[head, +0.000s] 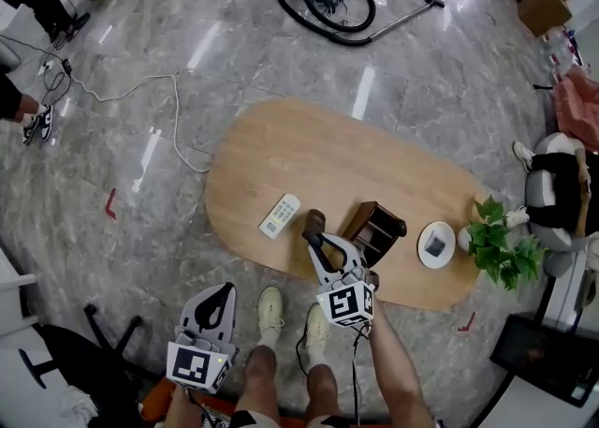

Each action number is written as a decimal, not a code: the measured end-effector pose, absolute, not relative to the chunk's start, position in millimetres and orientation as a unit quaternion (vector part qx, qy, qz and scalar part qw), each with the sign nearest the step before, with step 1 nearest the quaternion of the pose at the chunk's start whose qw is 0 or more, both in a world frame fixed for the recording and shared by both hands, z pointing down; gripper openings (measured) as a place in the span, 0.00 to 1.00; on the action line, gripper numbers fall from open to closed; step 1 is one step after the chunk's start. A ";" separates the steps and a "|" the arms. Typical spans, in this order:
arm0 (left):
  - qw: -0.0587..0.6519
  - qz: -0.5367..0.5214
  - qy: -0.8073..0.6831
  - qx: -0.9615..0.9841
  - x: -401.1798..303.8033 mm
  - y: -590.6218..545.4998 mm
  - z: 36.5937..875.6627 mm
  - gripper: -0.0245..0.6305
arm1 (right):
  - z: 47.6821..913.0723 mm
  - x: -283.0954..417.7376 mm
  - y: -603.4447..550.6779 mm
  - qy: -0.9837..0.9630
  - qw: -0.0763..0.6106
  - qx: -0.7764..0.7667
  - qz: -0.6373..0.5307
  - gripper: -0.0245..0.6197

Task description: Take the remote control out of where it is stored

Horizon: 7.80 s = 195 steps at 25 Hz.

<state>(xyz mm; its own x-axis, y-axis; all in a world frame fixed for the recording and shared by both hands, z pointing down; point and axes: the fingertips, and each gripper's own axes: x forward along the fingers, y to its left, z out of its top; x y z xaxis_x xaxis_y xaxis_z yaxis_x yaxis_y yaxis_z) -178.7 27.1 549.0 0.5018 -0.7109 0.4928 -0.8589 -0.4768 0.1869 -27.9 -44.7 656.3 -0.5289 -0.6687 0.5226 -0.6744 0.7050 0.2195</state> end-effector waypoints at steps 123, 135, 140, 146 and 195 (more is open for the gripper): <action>0.143 0.138 -0.476 0.856 -151.6 22.6 392.6 0.05 | 474.5 -0.8 -0.6 -0.848 0.176 0.489 0.100 0.05; 0.110 0.126 -0.479 0.862 -133.3 61.8 336.0 0.04 | 383.2 27.1 43.1 -0.850 0.127 0.505 0.081 0.05; 0.095 0.121 -0.483 0.862 -128.1 80.2 306.3 0.05 | 348.9 44.7 58.8 -0.843 0.114 0.521 0.067 0.05; 0.078 0.115 -0.486 0.863 -124.3 102.5 277.2 0.05 | 316.0 56.9 82.5 -0.838 0.099 0.533 0.061 0.05; 0.080 0.123 -0.452 0.880 -80.2 106.0 294.9 0.05 | 341.3 116.7 105.5 -0.804 0.108 0.581 0.070 0.05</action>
